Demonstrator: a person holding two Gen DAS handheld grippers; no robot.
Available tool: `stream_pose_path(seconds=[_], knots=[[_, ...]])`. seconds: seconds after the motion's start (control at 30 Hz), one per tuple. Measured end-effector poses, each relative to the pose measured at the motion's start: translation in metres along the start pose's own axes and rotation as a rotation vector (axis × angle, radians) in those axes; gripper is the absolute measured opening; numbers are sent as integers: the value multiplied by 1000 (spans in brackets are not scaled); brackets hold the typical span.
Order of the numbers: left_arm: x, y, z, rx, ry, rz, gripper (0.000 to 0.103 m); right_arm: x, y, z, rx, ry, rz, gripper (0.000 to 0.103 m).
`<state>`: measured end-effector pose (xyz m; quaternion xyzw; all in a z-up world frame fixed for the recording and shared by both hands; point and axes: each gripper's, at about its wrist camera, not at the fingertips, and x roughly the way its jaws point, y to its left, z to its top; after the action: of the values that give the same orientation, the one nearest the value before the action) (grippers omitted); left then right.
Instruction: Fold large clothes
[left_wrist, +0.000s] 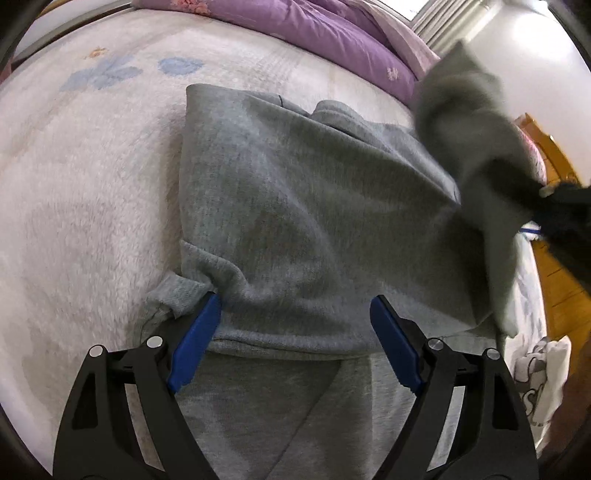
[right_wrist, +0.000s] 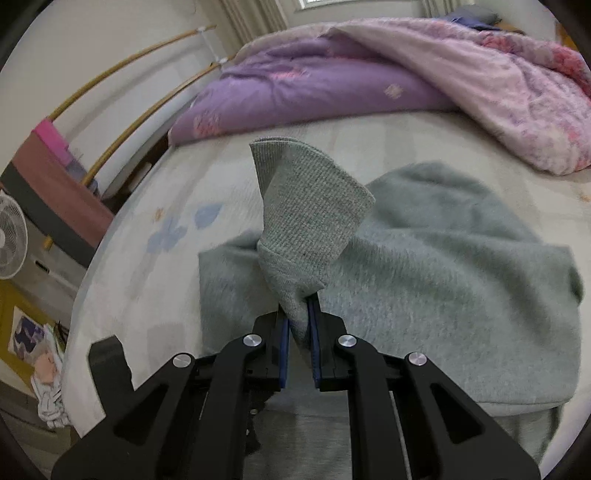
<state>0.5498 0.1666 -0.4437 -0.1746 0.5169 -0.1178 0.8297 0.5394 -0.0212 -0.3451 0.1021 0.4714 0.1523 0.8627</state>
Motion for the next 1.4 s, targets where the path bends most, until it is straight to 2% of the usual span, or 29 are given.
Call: stream_pose_path(seconds=[0.17,0.3,0.4,0.5,0.57,0.6,0.63,0.7,0.8,0.9,1.03,1.1,1.27,1.33,1.4], knots=[[-15,9,-3,-34,-12,-35,83,35,4,-16,15,90,42,9],[-21,19,4,-89,-21,-75,83,56,-7,-26,47,164,68,10],[-14,14,3,-38,5,-13,80,69,-20,-36,115,239,81,12],[-12,9,0,-8,0,15,80,76,-36,-43,179,270,115,12],[-12,10,0,-17,-4,22,80,74,-42,-44,198,275,152,13],[-13,9,0,-20,-2,28,80,72,-43,-44,211,282,174,16],[-13,8,2,-19,-1,33,80,69,-44,-44,227,290,209,24],[-14,3,6,-7,-7,49,80,60,-43,-44,238,289,273,31],[-25,-2,8,12,-34,91,81,40,-45,-42,243,252,325,33],[-33,-4,11,19,-51,127,81,14,-47,-37,224,188,330,33],[-46,-18,17,34,-116,148,81,-13,-61,-32,167,123,272,33],[-48,-26,20,62,-130,149,81,-24,-81,-31,181,100,212,33],[-27,-46,28,93,-103,164,81,-41,-146,-34,265,59,13,33],[-13,-49,28,104,-76,193,81,-47,-177,-38,308,53,-110,33],[1,-45,27,102,-28,211,81,-47,-201,-43,357,71,-155,33]])
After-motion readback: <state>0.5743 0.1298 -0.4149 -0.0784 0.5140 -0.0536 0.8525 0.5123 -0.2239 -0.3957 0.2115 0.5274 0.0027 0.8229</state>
